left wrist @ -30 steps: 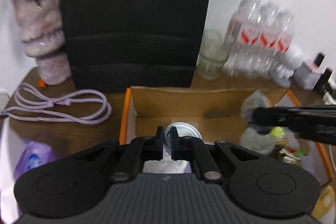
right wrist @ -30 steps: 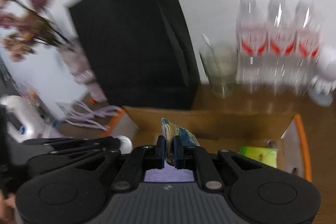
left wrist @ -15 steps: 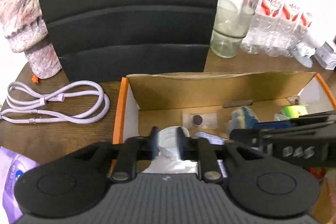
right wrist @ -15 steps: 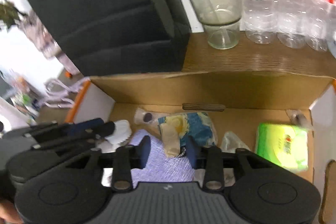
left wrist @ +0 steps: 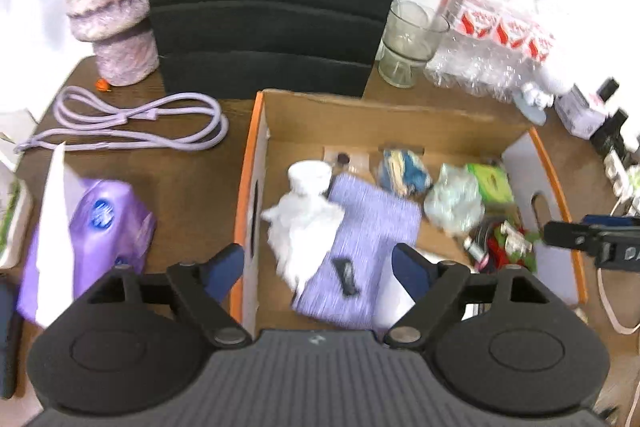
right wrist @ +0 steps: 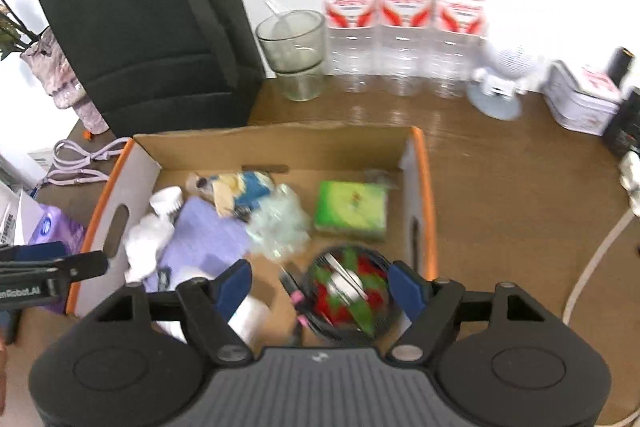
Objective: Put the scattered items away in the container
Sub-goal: 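Move both open tools back from the box toward the table items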
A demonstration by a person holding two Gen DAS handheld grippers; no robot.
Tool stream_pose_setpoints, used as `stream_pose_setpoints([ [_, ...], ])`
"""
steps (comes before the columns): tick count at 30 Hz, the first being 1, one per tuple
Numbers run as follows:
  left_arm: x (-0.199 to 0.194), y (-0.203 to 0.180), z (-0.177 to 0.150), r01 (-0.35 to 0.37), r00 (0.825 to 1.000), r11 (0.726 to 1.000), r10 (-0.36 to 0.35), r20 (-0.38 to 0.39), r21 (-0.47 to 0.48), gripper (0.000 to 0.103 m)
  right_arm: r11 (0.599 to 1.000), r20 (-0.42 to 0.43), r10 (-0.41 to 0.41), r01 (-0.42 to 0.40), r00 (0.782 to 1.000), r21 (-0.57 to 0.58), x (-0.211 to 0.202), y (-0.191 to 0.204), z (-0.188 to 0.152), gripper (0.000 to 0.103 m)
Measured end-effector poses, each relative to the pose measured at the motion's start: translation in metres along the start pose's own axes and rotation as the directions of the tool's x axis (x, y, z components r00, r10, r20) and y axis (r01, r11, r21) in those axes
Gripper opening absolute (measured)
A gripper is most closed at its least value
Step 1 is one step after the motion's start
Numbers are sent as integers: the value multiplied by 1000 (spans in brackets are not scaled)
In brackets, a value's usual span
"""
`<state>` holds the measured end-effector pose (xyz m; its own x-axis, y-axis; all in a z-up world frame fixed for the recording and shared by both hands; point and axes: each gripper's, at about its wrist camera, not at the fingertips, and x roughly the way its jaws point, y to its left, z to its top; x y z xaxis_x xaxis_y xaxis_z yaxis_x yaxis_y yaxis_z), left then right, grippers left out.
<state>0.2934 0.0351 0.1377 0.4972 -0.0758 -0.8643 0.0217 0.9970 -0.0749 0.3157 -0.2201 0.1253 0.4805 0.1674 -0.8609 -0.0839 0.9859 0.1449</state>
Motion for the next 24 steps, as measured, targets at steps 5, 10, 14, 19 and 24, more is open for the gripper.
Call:
stream_pose_setpoints([
  [5, -42, -20, -47, -87, 958, 996, 77, 277, 25, 94, 999, 189, 14, -7, 982, -37, -36, 6, -51, 79],
  [10, -77, -37, -102, -78, 831, 993, 16, 556, 88, 98, 996, 423, 29, 9, 906, -87, -56, 17, -103, 80],
  [14, -88, -44, -133, -78, 790, 992, 1, 613, 99, 98, 995, 497, 29, 21, 867, -95, -62, 21, -133, 80],
  [19, -94, -41, -211, -77, 777, 995, 23, 629, 59, 101, 999, 541, 38, -14, 840, -49, -77, 17, -201, 82],
  [24, -85, -33, -335, -78, 798, 995, 104, 594, -70, 101, 996, 472, -26, -17, 881, 86, -76, 2, -316, 88],
])
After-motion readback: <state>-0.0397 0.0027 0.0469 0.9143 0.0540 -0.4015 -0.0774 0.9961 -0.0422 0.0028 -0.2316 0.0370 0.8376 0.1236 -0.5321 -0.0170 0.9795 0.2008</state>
